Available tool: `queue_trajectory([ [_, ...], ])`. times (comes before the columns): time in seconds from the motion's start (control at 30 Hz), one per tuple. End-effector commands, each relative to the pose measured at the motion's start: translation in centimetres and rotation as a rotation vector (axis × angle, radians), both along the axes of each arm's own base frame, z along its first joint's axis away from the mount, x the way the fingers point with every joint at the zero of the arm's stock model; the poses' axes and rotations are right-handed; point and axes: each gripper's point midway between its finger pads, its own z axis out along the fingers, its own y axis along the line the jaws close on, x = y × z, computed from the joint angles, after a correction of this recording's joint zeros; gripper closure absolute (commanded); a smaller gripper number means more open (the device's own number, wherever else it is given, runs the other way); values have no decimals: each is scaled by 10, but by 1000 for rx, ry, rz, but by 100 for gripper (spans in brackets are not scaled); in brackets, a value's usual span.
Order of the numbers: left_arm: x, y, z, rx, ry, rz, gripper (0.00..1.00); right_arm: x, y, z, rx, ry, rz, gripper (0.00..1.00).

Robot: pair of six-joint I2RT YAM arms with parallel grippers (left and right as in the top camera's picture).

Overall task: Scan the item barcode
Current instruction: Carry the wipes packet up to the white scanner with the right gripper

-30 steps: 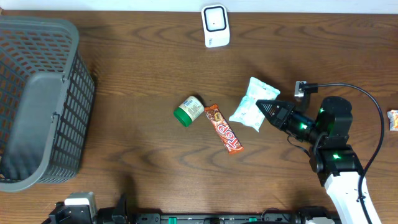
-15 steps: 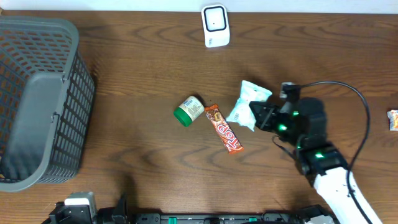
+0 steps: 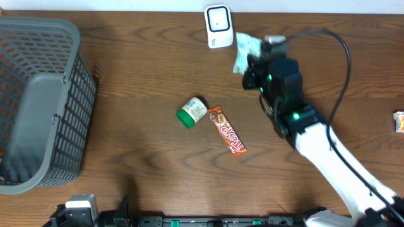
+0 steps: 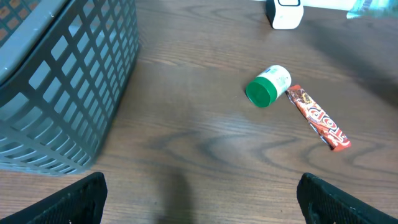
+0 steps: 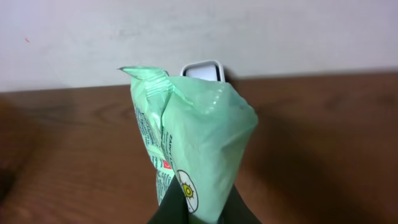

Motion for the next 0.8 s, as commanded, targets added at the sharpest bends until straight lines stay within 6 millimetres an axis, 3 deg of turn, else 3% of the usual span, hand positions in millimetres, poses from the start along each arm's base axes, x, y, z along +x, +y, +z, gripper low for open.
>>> queue_trajectory([
  [0.0, -1, -1, 1, 9, -9, -12, 2, 13, 12, 15, -110, -29, 31, 99],
  [0.23, -1, -1, 1, 9, -9, -12, 2, -4, 30, 0, -245, 113, 68, 99],
  [0.57, -1, -1, 1, 9, -9, -12, 2, -3, 45, 9, -685, -55, 26, 99],
  [0.77, -1, -1, 1, 9, -9, -12, 2, 10, 65, -4, -989, -141, 7, 99],
])
